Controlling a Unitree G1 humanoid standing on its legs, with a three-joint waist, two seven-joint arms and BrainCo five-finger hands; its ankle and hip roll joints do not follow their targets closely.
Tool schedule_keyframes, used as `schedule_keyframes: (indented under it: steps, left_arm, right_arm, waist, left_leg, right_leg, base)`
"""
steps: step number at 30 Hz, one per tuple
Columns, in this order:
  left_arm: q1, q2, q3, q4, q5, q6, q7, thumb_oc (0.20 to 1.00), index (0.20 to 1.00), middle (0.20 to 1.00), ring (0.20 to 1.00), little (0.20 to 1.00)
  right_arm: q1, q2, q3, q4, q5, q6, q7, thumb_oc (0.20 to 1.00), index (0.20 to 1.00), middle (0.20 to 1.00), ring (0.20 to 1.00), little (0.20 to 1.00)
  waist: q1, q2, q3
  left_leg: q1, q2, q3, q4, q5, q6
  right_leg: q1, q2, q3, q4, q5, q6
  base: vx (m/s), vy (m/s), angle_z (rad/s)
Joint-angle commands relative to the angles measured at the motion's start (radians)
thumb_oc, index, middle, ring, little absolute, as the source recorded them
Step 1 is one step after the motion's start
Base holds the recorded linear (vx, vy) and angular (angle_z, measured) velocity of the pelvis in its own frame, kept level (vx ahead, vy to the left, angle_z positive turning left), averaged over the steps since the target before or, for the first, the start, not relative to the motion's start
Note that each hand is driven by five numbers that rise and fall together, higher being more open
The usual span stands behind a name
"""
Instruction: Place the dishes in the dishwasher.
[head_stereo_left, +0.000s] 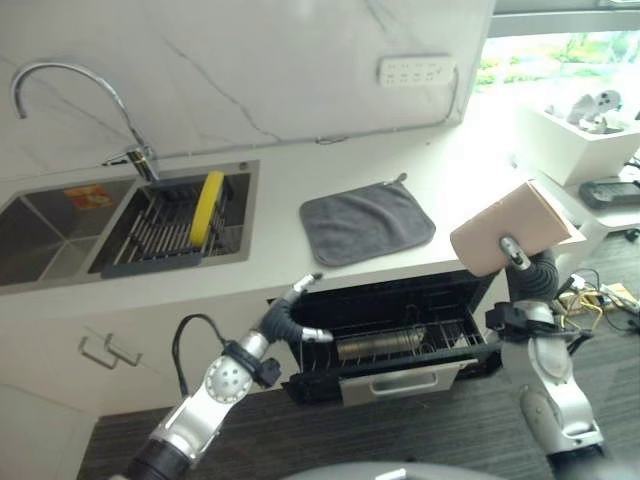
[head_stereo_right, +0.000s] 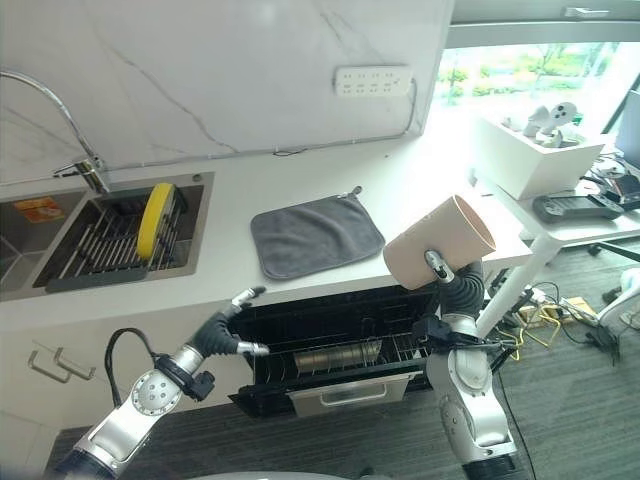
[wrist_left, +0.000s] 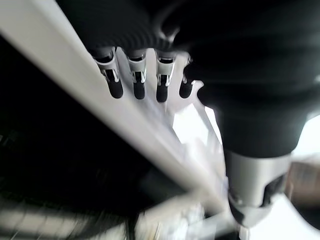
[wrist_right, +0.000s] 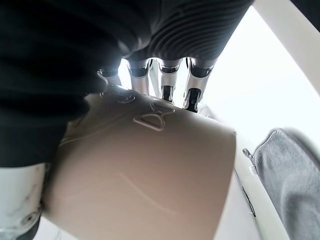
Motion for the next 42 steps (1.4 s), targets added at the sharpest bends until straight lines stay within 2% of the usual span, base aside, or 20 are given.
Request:
schedule_keyframes:
  steps: [1,3,6,9,11,12,15,19,26,31,34,36,37,38,40,42]
  left_arm:
    - [-0.090,0.035,-0.005,-0.005,0.035,0.017,-0.104,1.000,1.000,1.000,1.000,1.000]
    - [-0.107,0.059,-0.019,-0.042,0.033,0.020,-0.167,1.000,1.000,1.000,1.000,1.000]
    - [-0.120,0.103,-0.046,-0.111,0.058,0.049,-0.276,1.000,1.000,1.000,1.000,1.000]
    - [-0.142,0.108,-0.092,-0.112,0.081,0.064,-0.302,1.000,1.000,1.000,1.000,1.000]
    - [-0.177,0.103,-0.134,-0.084,0.086,0.078,-0.289,1.000,1.000,1.000,1.000,1.000]
    - [-0.236,0.078,-0.193,-0.024,0.119,0.100,-0.235,1.000,1.000,1.000,1.000,1.000]
    - [-0.326,0.040,-0.237,0.073,0.140,0.123,-0.154,1.000,1.000,1.000,1.000,1.000]
    - [-0.415,-0.002,-0.247,0.184,0.189,0.144,-0.061,1.000,1.000,1.000,1.000,1.000]
    - [-0.418,-0.028,-0.205,0.206,0.267,0.143,0.074,1.000,1.000,1.000,1.000,1.000]
    - [-0.379,-0.025,-0.165,0.210,0.324,0.169,0.167,1.000,1.000,1.000,1.000,1.000]
    - [-0.366,-0.032,-0.162,0.238,0.362,0.205,0.173,1.000,1.000,1.000,1.000,1.000]
    - [-0.362,-0.042,-0.171,0.288,0.402,0.268,0.162,1.000,1.000,1.000,1.000,1.000]
    - [-0.362,-0.042,-0.171,0.288,0.402,0.268,0.162,1.000,1.000,1.000,1.000,1.000]
    - [-0.368,-0.063,-0.187,0.360,0.424,0.326,0.146,1.000,1.000,1.000,1.000,1.000]
    - [-0.383,-0.101,-0.205,0.447,0.444,0.376,0.113,1.000,1.000,1.000,1.000,1.000]
    - [-0.394,-0.143,-0.228,0.536,0.469,0.389,0.088,1.000,1.000,1.000,1.000,1.000]
  right_arm:
    - [-0.117,-0.039,0.031,-0.024,-0.067,-0.017,0.047,0.200,0.200,0.200,0.200,0.200]
    - [-0.108,-0.058,0.031,-0.009,-0.064,-0.012,0.050,0.200,0.200,0.200,0.200,0.200]
    - [-0.082,-0.073,0.015,0.030,-0.043,-0.042,0.066,0.200,0.200,0.200,0.200,0.200]
    - [-0.078,-0.086,0.020,0.031,-0.032,-0.059,0.075,0.200,0.200,0.200,0.200,0.200]
    - [-0.100,-0.097,0.035,0.040,-0.029,-0.070,0.084,0.200,0.200,0.200,0.200,0.200]
    - [-0.149,-0.113,0.060,0.048,-0.044,-0.087,0.096,0.200,0.200,0.200,0.200,0.200]
    - [-0.232,-0.121,0.092,0.059,-0.088,-0.094,0.096,0.200,0.200,0.200,0.200,0.200]
    - [-0.301,-0.138,0.115,0.096,-0.131,-0.103,0.124,0.200,0.200,0.200,0.200,0.200]
    - [-0.294,-0.123,0.121,0.108,-0.139,-0.115,0.137,0.200,0.200,0.200,0.200,0.200]
    - [-0.260,-0.104,0.138,0.105,-0.163,-0.128,0.148,0.200,0.200,0.200,0.200,0.200]
    - [-0.262,-0.095,0.150,0.110,-0.176,-0.127,0.149,0.200,0.200,0.200,0.200,0.200]
    - [-0.271,-0.093,0.161,0.115,-0.179,-0.127,0.145,0.200,0.200,0.200,0.200,0.200]
    - [-0.271,-0.093,0.161,0.115,-0.179,-0.127,0.145,0.200,0.200,0.200,0.200,0.200]
    - [-0.289,-0.087,0.173,0.120,-0.182,-0.128,0.140,0.200,0.200,0.200,0.200,0.200]
    - [-0.314,-0.079,0.183,0.120,-0.181,-0.121,0.132,0.200,0.200,0.200,0.200,0.200]
    - [-0.345,-0.069,0.192,0.116,-0.176,-0.105,0.124,0.200,0.200,0.200,0.200,0.200]
  waist:
    - [0.006,-0.020,0.008]
    - [-0.001,-0.017,0.020]
    - [-0.016,-0.015,0.048]
    - [-0.030,-0.013,0.076]
    - [-0.037,-0.010,0.097]
    - [-0.045,-0.009,0.132]
    - [-0.052,-0.010,0.189]
    - [-0.052,-0.023,0.263]
    - [-0.035,-0.030,0.292]
    - [-0.018,-0.033,0.292]
    - [-0.012,-0.036,0.296]
    - [-0.007,-0.041,0.299]
    - [-0.007,-0.041,0.299]
    - [-0.006,-0.047,0.306]
    - [-0.008,-0.054,0.310]
    - [-0.012,-0.063,0.313]
  left_leg:
    - [-0.001,0.021,0.025,0.008,-0.013,0.011]
    - [0.000,0.024,0.030,0.008,-0.007,0.013]
    - [-0.001,0.033,0.036,0.008,0.006,0.012]
    - [-0.016,0.038,0.044,0.018,0.013,0.007]
    - [-0.034,0.041,0.049,0.030,0.018,0.005]
    - [-0.078,0.042,0.052,0.059,0.018,0.003]
    - [-0.135,0.043,0.044,0.089,0.023,0.001]
    - [-0.202,0.037,0.018,0.098,0.038,-0.005]
    - [-0.236,0.032,-0.008,0.106,0.043,-0.008]
    - [-0.234,0.027,-0.014,0.110,0.040,-0.007]
    - [-0.235,0.027,-0.015,0.113,0.039,-0.006]
    - [-0.237,0.026,-0.016,0.112,0.039,-0.004]
    - [-0.237,0.026,-0.016,0.112,0.039,-0.004]
    - [-0.242,0.027,-0.017,0.113,0.040,-0.002]
    - [-0.247,0.026,-0.020,0.111,0.040,0.000]
    - [-0.251,0.027,-0.022,0.112,0.039,0.002]
  right_leg:
    - [0.027,-0.049,-0.056,0.011,0.010,0.034]
    - [0.024,-0.045,-0.052,0.019,0.007,0.032]
    - [0.005,-0.039,-0.048,0.051,-0.005,0.029]
    - [-0.014,-0.037,-0.042,0.063,-0.008,0.027]
    - [-0.034,-0.035,-0.033,0.073,-0.008,0.024]
    - [-0.073,-0.031,-0.018,0.088,-0.008,0.017]
    - [-0.122,-0.024,-0.001,0.114,-0.012,0.007]
    - [-0.181,-0.013,0.003,0.136,-0.017,-0.004]
    - [-0.210,-0.007,-0.010,0.165,-0.035,-0.013]
    - [-0.205,-0.007,-0.021,0.170,-0.040,-0.017]
    - [-0.204,-0.005,-0.024,0.177,-0.044,-0.018]
    - [-0.208,-0.003,-0.025,0.181,-0.046,-0.017]
    - [-0.208,-0.003,-0.025,0.181,-0.046,-0.017]
    - [-0.215,-0.002,-0.024,0.185,-0.045,-0.016]
    - [-0.221,0.002,-0.018,0.186,-0.045,-0.016]
    - [-0.230,0.007,-0.009,0.189,-0.045,-0.016]
  base:
    - [0.05,-0.028,-0.20]
    - [0.03,-0.046,-0.10]
    - [0.00,-0.076,-0.05]
    - [-0.03,-0.061,-0.06]
    - [-0.13,-0.017,-0.23]
    - [-0.22,0.009,-0.20]
    - [-0.25,0.019,-0.27]
    - [-0.22,-0.022,0.00]
    - [-0.07,-0.036,0.12]
    - [0.00,-0.012,0.10]
    - [0.00,-0.013,0.05]
    - [0.00,0.000,0.00]
    - [-0.04,-0.025,0.00]
    - [-0.05,-0.027,0.00]
    - [-0.06,-0.034,0.00]
    - [-0.05,-0.028,0.03]
